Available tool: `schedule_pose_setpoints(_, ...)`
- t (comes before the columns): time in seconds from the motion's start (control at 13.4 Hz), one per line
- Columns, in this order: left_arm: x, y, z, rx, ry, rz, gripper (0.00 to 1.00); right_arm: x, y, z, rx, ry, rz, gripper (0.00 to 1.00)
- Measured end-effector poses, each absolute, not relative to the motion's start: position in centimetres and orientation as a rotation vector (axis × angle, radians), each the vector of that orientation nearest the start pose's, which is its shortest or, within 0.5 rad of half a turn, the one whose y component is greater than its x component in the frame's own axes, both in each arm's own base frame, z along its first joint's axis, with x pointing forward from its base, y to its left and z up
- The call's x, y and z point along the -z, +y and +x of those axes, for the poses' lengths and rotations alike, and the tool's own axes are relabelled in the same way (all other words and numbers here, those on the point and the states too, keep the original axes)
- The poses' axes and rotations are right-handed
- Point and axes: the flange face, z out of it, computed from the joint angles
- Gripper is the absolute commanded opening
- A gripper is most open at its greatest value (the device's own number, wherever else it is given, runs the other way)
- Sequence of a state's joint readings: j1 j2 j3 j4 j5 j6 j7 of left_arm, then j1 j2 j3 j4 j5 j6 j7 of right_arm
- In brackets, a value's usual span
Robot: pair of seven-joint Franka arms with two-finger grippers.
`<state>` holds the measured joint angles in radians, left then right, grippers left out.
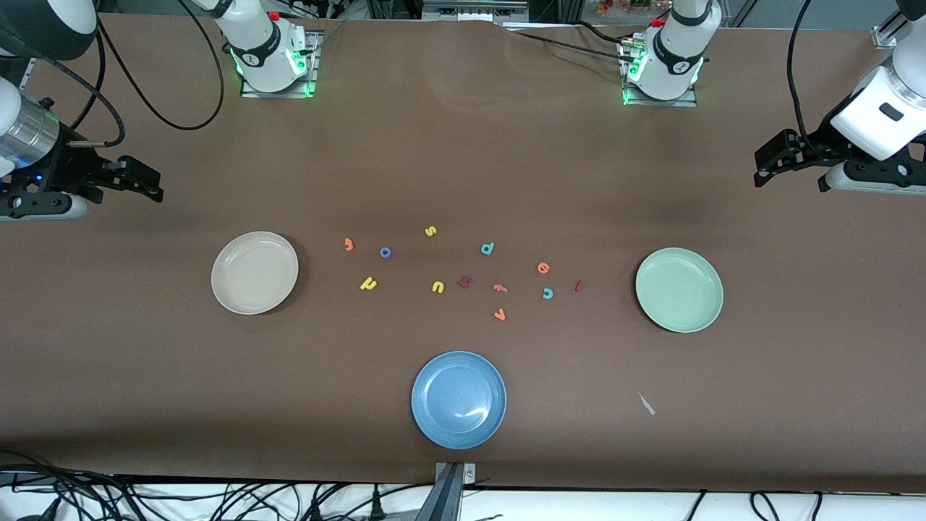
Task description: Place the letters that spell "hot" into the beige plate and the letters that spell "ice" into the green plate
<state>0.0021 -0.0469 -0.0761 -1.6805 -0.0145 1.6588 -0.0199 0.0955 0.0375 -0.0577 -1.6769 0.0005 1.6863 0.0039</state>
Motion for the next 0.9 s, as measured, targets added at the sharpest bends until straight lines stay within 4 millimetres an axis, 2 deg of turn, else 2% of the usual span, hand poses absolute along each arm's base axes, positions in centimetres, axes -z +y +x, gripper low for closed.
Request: schedule_pose_setpoints(0.9, -60.68, -4.34, 54.76, 0.067, 0.085, -3.153, 1.0, -56.33, 2.34, 57.07, -0.042, -0.057, -3.143, 1.0)
